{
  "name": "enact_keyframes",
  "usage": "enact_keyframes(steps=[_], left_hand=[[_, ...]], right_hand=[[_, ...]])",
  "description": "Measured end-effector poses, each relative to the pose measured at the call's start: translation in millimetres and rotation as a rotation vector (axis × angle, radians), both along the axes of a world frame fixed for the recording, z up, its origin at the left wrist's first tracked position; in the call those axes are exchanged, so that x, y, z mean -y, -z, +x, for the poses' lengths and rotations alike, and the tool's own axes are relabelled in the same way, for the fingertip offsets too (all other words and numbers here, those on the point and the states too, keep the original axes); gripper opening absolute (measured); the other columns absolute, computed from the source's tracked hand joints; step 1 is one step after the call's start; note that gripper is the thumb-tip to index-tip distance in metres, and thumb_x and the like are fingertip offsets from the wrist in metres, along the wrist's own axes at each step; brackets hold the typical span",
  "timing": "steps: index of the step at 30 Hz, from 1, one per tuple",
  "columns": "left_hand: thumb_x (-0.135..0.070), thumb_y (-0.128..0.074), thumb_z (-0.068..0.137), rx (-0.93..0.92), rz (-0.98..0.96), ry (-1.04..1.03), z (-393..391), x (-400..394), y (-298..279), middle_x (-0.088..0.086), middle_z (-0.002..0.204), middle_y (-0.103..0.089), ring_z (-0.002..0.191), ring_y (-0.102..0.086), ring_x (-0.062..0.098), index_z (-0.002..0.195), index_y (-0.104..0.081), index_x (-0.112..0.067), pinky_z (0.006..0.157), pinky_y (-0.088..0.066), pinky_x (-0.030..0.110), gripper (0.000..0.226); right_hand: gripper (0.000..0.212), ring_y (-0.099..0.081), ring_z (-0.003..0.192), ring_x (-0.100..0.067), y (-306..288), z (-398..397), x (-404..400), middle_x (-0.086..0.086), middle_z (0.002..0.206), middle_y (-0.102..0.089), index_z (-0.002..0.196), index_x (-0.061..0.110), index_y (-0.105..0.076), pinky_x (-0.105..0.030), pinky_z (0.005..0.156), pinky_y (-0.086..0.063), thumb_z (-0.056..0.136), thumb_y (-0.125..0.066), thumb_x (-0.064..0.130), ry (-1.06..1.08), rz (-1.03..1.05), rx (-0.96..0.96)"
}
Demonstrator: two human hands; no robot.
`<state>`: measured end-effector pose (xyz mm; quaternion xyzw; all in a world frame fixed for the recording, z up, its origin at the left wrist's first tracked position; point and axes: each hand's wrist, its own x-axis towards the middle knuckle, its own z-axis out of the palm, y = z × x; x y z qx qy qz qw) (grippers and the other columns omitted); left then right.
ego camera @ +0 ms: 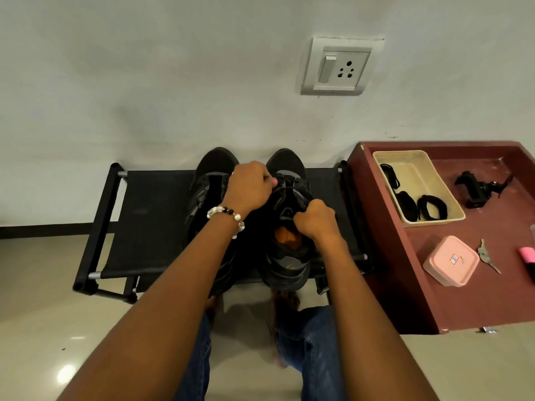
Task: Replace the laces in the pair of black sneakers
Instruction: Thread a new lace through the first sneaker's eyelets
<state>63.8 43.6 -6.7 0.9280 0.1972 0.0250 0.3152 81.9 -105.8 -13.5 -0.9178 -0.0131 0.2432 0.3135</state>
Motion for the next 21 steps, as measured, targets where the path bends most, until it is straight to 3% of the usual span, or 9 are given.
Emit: enact_keyframes(steps=[6,8,11,12,14,16,17,19,21], left_hand=[[-0.027,-0.044,0.101,0.317,-1.19,-0.397,-1.9,-6.6,-25.0,0.002,0.092,-0.074,0.087,-0.065,0.017,0.083,-0.058,-0.021,0.062,-0.037,0.027,0.024],[-0.029,-0.039,0.103,0.473,-1.614,-0.423,-3.5,-7.8,-31.4,-0.001,0.075,-0.069,0.072,-0.066,0.017,0.081,-0.051,-0.02,0.062,-0.038,0.028,0.027],[-0.033,-0.043,0.101,0.553,-1.818,-0.419,-4.0,-4.9,-34.3,-0.003,0.054,-0.046,0.043,-0.041,0.011,0.075,-0.049,-0.018,0.061,-0.044,0.028,0.031],[-0.035,-0.047,0.1,0.513,-1.708,-0.412,-3.9,-3.1,-33.7,-0.003,0.054,-0.044,0.041,-0.035,0.01,0.075,-0.049,-0.018,0.055,-0.043,0.027,0.03],[-0.033,-0.057,0.096,0.398,-1.094,-0.324,-4.4,-0.6,-27.4,-0.003,0.06,-0.05,0.044,-0.039,0.008,0.081,-0.053,-0.018,0.049,-0.039,0.024,0.022],[-0.026,-0.065,0.091,0.33,-0.346,-0.121,-3.3,-0.2,-15.0,-0.002,0.078,-0.064,0.063,-0.056,0.008,0.094,-0.063,-0.017,0.063,-0.047,0.02,0.01],[-0.023,-0.067,0.089,0.284,-0.136,-0.01,-1.8,-0.1,-9.6,0.0,0.09,-0.069,0.079,-0.062,0.011,0.1,-0.068,-0.015,0.076,-0.049,0.02,0.013],[-0.02,-0.068,0.089,0.115,0.039,0.136,1.6,1.3,-1.7,0.006,0.106,-0.07,0.1,-0.064,0.021,0.107,-0.072,-0.012,0.094,-0.049,0.032,0.02],[-0.021,-0.066,0.09,-0.03,0.157,0.174,4.4,2.4,3.2,0.011,0.11,-0.069,0.102,-0.063,0.027,0.108,-0.073,-0.012,0.096,-0.05,0.039,0.021]], right_hand=[[0.01,-0.058,0.091,-0.033,0.9,-0.3,-0.8,-0.012,0.096,-0.055,0.08,0.009,-0.05,-0.035,0.074,-0.048,0.089,-0.053,0.012,0.053,0.043,-0.023],[0.006,-0.058,0.094,-0.033,1.5,-0.5,-1.0,-0.013,0.098,-0.056,0.085,0.009,-0.052,-0.035,0.075,-0.048,0.089,-0.054,0.013,0.057,0.05,-0.026],[0.014,-0.058,0.096,-0.033,2.0,0.1,-1.0,-0.012,0.097,-0.055,0.076,0.013,-0.047,-0.037,0.078,-0.049,0.089,-0.054,0.013,0.056,0.047,-0.032],[0.017,-0.058,0.095,-0.033,1.8,0.4,-1.1,-0.012,0.096,-0.054,0.074,0.014,-0.046,-0.038,0.079,-0.05,0.089,-0.054,0.013,0.054,0.045,-0.035],[0.018,-0.057,0.092,-0.032,1.8,1.0,-1.3,-0.011,0.093,-0.053,0.073,0.014,-0.045,-0.038,0.077,-0.05,0.089,-0.053,0.012,0.05,0.043,-0.036],[0.018,-0.056,0.09,-0.031,2.1,1.6,-1.0,-0.01,0.092,-0.052,0.073,0.014,-0.044,-0.036,0.074,-0.049,0.089,-0.053,0.012,0.047,0.042,-0.038],[0.017,-0.056,0.091,-0.032,2.2,1.6,-1.0,-0.01,0.093,-0.052,0.074,0.014,-0.045,-0.036,0.074,-0.048,0.089,-0.053,0.012,0.045,0.04,-0.037],[0.012,-0.056,0.093,-0.032,2.5,1.8,-1.2,-0.011,0.096,-0.052,0.079,0.012,-0.047,-0.036,0.075,-0.049,0.089,-0.053,0.013,0.045,0.038,-0.033],[0.007,-0.058,0.096,-0.033,2.3,1.5,-1.9,-0.011,0.098,-0.053,0.086,0.012,-0.048,-0.038,0.078,-0.05,0.089,-0.053,0.014,0.049,0.044,-0.035]])
